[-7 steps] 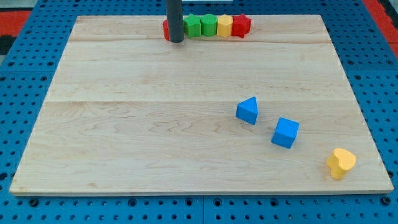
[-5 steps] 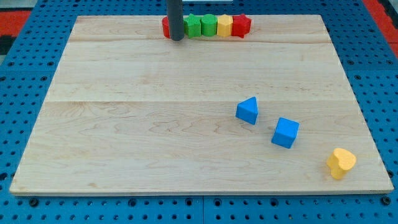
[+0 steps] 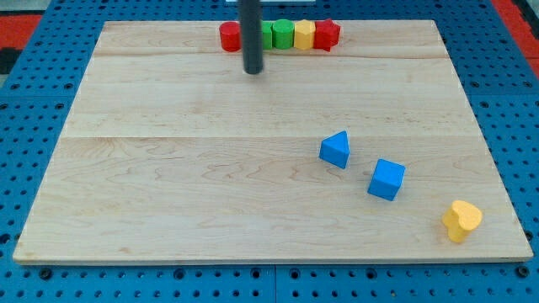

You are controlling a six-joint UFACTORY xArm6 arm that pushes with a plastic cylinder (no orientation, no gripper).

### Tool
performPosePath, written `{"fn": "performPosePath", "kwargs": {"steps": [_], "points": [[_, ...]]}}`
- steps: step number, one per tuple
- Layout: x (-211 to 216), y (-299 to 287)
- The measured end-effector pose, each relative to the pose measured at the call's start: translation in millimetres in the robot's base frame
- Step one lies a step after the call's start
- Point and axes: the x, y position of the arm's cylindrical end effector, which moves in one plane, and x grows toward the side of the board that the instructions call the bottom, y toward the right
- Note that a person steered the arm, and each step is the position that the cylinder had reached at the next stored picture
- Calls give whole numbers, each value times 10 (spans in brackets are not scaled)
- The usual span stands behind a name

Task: Push the blue triangle towards the blue cube

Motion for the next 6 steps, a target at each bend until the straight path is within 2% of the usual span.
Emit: {"fn": "performPosePath", "kwargs": {"steps": [2,3,4,6], "points": [[982,309],[1254,645],[1260,839],[1782,1123]]}}
